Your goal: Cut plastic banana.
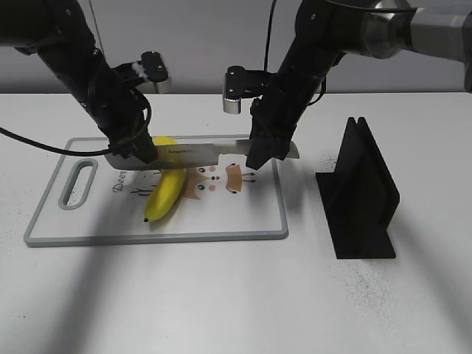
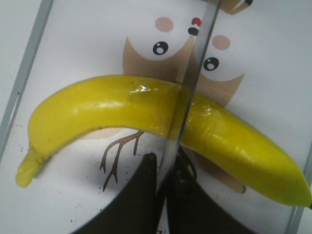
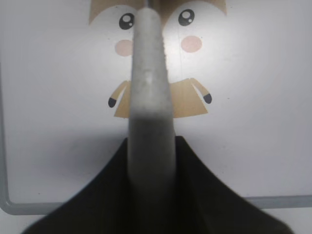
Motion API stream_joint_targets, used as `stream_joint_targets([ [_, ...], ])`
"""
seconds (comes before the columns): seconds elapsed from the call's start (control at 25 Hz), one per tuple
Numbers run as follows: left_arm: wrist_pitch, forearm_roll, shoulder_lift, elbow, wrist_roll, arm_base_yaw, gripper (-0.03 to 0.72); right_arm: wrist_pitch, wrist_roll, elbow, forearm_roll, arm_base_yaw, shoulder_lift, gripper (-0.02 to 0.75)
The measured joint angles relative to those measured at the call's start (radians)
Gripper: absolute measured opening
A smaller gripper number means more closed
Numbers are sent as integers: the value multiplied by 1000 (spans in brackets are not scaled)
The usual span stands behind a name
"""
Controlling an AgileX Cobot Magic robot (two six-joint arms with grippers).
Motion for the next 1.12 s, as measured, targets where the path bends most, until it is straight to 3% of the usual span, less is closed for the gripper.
stream_joint_targets([
  [0.68, -17, 12, -29, 11, 1, -2, 13, 12, 22, -4, -31, 4, -29, 162],
  [1.12, 22, 20, -244, 16, -5, -5, 8, 103, 27, -77, -38, 6, -180, 162],
])
